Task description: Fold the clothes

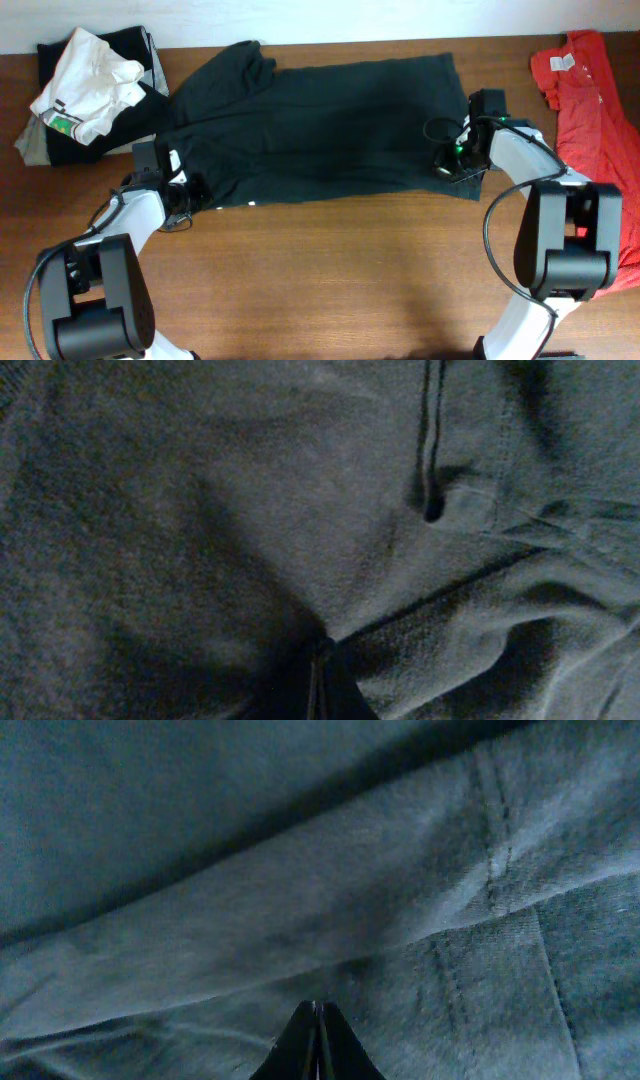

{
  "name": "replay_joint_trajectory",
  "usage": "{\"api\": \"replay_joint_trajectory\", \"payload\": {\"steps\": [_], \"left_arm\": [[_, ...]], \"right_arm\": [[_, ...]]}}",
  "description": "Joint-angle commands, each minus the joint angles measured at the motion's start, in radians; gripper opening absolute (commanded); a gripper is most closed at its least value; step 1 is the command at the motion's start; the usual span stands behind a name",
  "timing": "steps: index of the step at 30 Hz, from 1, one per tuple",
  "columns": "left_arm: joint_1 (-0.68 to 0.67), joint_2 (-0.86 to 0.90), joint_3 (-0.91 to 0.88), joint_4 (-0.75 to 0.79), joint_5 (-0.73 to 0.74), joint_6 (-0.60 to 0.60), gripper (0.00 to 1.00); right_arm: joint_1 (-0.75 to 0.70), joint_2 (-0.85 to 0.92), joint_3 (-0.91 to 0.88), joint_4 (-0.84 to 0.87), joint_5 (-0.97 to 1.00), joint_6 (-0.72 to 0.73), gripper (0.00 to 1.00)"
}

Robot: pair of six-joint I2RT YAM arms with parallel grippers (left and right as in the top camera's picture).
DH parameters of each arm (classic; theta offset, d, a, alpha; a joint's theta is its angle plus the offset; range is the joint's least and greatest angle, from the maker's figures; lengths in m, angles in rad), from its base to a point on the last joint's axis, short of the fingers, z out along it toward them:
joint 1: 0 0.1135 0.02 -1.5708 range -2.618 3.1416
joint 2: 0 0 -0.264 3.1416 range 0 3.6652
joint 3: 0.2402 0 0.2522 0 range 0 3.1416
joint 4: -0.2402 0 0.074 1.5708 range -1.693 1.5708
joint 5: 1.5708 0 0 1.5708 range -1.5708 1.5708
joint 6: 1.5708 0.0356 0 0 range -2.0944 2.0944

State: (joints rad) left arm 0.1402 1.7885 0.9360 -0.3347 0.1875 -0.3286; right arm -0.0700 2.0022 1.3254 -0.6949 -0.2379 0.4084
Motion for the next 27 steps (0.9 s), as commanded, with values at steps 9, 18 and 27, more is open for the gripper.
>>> {"api": "replay_joint_trajectory", "payload": {"steps": [9,18,27], "left_arm": [[0.196,0.035,0.039,-0.211,-0.216,-0.051,0.01],[0.240,0.035,0.328,-0.394,-0.263,0.032,0.01],[0.123,0.047,0.418,-0.493,-0.053,0.085,0.01]], "right_arm": [[0.002,0.074,0.075,-0.036,0.272,0.059,0.06],[0.002,0.069,0.232,-0.134,0.403,0.067,0.08],[0.006,0.069,0.315,-0.273,0.189,-0.005,0.56]]}}
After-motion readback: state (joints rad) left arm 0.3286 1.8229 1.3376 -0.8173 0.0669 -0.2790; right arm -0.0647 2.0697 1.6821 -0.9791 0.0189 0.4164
